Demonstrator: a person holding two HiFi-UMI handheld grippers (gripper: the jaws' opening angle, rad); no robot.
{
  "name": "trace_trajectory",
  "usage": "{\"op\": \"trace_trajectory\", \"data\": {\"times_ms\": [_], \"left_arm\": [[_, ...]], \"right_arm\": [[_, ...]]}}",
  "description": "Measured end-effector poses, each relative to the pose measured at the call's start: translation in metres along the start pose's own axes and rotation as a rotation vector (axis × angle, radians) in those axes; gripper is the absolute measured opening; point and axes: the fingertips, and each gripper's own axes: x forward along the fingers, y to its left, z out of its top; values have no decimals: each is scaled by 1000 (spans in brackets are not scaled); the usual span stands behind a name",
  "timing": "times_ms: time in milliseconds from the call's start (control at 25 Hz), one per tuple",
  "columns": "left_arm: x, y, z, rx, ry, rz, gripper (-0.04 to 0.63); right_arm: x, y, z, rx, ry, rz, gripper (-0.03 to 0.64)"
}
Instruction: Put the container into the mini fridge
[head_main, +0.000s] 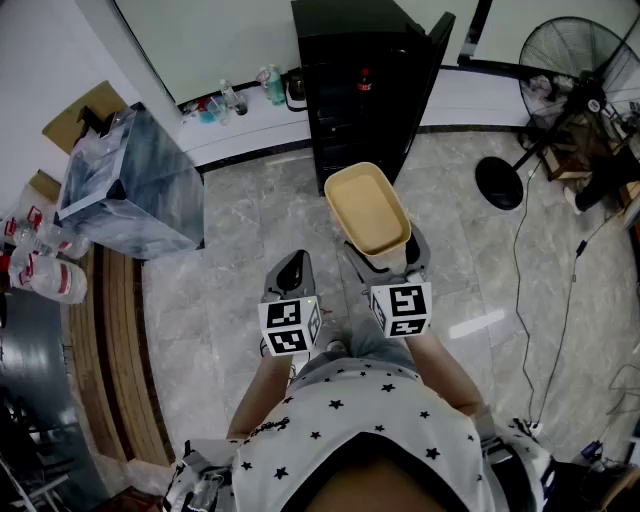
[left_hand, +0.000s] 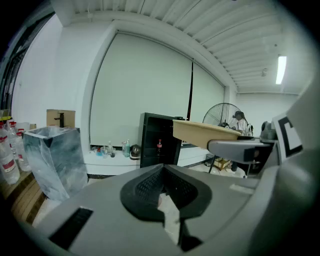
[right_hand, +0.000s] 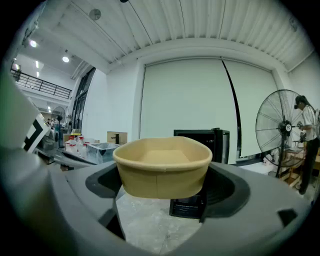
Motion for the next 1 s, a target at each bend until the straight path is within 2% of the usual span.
{"op": "trace_trajectory", "data": {"times_ms": [400, 720, 1000], "left_arm": [[-44, -12, -7, -21, -43, 28, 12], [-46, -21, -7, 15, -33, -2, 12], [-45, -7, -4, 25, -30, -17, 12]], "right_arm": [[-54, 17, -5, 21, -7, 35, 499], [-56, 19, -6, 47, -18, 38, 499], [-47, 27, -5, 37, -20, 13, 499]]}}
